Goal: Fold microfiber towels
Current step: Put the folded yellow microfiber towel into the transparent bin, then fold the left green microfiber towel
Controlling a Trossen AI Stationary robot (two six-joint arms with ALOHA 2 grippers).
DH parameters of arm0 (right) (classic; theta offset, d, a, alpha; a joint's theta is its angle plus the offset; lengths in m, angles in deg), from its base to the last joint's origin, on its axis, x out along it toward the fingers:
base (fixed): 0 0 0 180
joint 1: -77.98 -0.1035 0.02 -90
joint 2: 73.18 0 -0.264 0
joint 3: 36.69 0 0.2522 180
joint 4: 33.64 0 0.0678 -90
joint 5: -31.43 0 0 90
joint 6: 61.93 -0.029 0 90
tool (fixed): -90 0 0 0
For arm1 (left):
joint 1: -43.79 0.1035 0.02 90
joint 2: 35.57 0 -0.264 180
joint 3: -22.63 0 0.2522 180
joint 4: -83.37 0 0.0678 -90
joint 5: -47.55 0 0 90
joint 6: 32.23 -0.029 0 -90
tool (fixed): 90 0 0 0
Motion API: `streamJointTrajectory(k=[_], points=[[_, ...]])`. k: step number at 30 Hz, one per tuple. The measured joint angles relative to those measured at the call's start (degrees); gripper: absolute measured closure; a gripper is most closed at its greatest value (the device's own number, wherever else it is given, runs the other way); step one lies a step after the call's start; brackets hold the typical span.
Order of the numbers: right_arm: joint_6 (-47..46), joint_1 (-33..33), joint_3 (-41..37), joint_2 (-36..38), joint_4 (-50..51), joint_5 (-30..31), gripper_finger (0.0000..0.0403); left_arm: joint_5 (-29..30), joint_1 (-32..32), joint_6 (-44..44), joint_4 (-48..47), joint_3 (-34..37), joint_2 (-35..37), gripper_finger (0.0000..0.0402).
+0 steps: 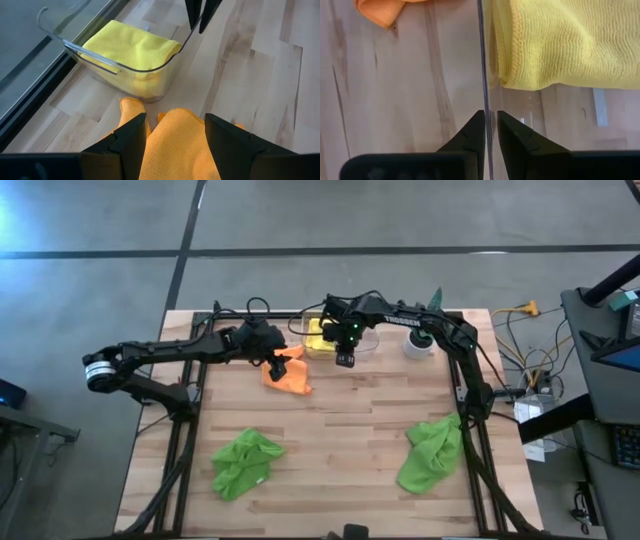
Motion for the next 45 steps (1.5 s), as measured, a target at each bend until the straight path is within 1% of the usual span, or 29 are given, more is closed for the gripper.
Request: streamJointTrajectory(k=[5, 9, 15, 21, 22, 24, 26, 28, 30, 33, 36, 37, 38, 40, 42, 45], points=[[0.0, 0.1, 0.6, 0.0, 0.3, 0.0, 0.0358, 0.0, 0.0, 0.0, 0.0, 0.0, 0.0, 0.0217], [0.2, 0.1, 1.9, 0.0, 0.4, 1.5, 0.0353, 0.0, 0.0, 0.0, 0.0, 0.0, 0.0, 0.0217], [0.9, 0.1, 5.2, 0.0, 2.5, 2.4, 0.0321, 0.0, 0.0, -0.5, 0.0, 0.0, 0.0, 0.0217], [-0.6, 0.1, 10.4, 0.1, 11.6, 2.7, 0.0288, -0.1, 0.0, -1.1, -1.2, 0.0, 1.3, 0.0217], [-1.4, 0.1, 11.3, 0.4, 13.9, 2.4, 0.0284, -0.2, 0.0, -2.0, -2.0, 0.0, 2.0, 0.0217], [-3.8, 0.1, 12.1, 1.3, 17.6, -1.0, 0.0279, -0.4, 0.0, -4.0, -4.7, 0.0, 4.1, 0.0217], [-6.0, 0.1, 11.4, 2.8, 20.9, -7.7, 0.0275, -2.5, 0.0, -4.9, -8.3, 0.0, 6.6, 0.0217], [-8.5, -0.2, 9.0, 4.9, 23.2, -13.3, 0.0273, -6.6, -0.1, -4.9, -12.8, 0.0, 9.2, 0.0217], [-11.9, -1.3, 5.6, 7.6, 23.1, -16.2, 0.0273, -12.5, -0.1, -4.9, -17.4, 0.0, 11.9, 0.0217], [-15.6, -5.0, -0.8, 13.8, 19.4, -16.9, 0.0273, -25.3, -1.1, -4.0, -23.3, 0.5, 15.1, 0.0217], [-21.5, -10.2, -8.0, 20.6, 11.5, -16.9, 0.0273, -38.6, -3.1, -1.4, -28.6, 2.7, 18.0, 0.0217], [-23.9, -12.1, -10.5, 22.9, 8.3, -16.3, 0.0273, -41.7, -4.3, -1.0, -29.8, 3.7, 19.1, 0.0217], [-26.2, -14.1, -12.9, 25.2, 5.3, -15.0, 0.0273, -43.5, -5.8, -1.0, -31.6, 4.5, 20.2, 0.0217], [-30.6, -18.1, -17.3, 30.1, -0.4, -11.3, 0.0275, -42.7, -9.5, -1.0, -34.1, 5.8, 22.1, 0.0217], [-34.0, -22.0, -21.5, 34.9, -5.0, -6.0, 0.0278, -38.9, -13.7, 0.3, -33.6, 7.2, 23.8, 0.0217], [-38.6, -27.7, -27.5, 41.2, -10.0, 4.2, 0.0283, -32.9, -20.1, 4.8, -30.7, 8.6, 24.8, 0.0217]])
